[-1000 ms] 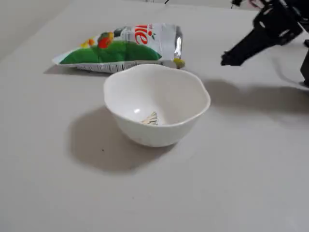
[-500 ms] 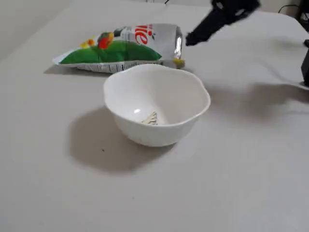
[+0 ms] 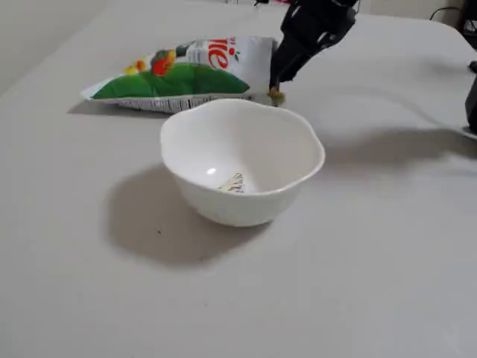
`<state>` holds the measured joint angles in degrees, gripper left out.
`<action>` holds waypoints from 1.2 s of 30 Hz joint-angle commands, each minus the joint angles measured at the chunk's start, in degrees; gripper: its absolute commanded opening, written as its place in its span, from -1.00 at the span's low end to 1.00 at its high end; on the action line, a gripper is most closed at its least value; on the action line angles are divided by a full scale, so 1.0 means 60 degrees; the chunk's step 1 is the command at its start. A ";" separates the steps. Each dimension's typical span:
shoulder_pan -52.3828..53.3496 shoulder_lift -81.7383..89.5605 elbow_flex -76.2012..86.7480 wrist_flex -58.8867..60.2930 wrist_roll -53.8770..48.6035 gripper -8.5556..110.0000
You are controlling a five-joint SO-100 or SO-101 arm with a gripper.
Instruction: Pick up veggie straw from inside of open veggie straw packet and place it inside the bowl on the left side of the veggie straw packet
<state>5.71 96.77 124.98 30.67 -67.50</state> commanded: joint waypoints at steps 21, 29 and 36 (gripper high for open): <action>-0.0088 -0.1392 -0.1685 -0.0176 -0.0073 -0.83; -0.0103 -0.1289 -0.1904 0.0381 -0.0117 -0.86; -0.0132 -0.0454 -0.1934 0.1450 -0.0161 -0.86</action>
<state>5.54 88.24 116.98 36.12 -67.94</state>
